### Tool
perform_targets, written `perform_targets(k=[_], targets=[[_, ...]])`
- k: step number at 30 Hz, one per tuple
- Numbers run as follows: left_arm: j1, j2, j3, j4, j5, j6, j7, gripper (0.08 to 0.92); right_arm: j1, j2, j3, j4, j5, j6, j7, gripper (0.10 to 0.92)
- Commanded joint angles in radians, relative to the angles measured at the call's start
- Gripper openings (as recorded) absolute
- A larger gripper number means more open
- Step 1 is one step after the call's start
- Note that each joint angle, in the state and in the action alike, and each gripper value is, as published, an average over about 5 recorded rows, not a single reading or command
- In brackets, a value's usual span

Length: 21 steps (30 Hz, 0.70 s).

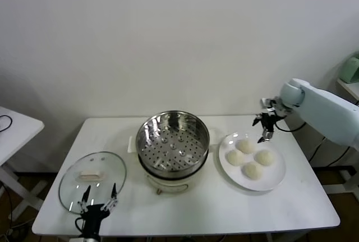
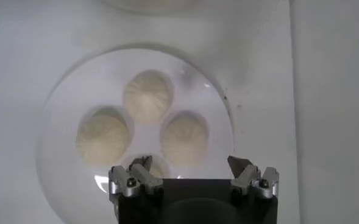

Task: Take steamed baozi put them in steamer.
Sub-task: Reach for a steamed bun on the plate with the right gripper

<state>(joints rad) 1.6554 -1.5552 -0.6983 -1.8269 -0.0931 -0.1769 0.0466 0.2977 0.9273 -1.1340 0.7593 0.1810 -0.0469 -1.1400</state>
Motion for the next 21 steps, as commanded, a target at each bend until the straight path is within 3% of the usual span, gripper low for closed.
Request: perform_targets(k=[1, 11, 21], targets=[[-0.003, 0.002, -0.001, 0.010, 0.002, -0.003, 0.000, 0.823, -0.094, 0.152, 0.061, -0.205, -0.067, 0.056, -0.018, 0.823], [-0.015, 0.011, -0.007, 0.035, 0.002, -0.010, 0.000, 0.823, -0.149, 0.199, 0.119, -0.251, -0.202, 0.102, 0.009, 0.823], [-0.018, 0.014, -0.008, 0.039, -0.001, -0.014, 0.000, 0.823, -0.151, 0.191, 0.122, -0.259, -0.244, 0.112, 0.010, 0.823]])
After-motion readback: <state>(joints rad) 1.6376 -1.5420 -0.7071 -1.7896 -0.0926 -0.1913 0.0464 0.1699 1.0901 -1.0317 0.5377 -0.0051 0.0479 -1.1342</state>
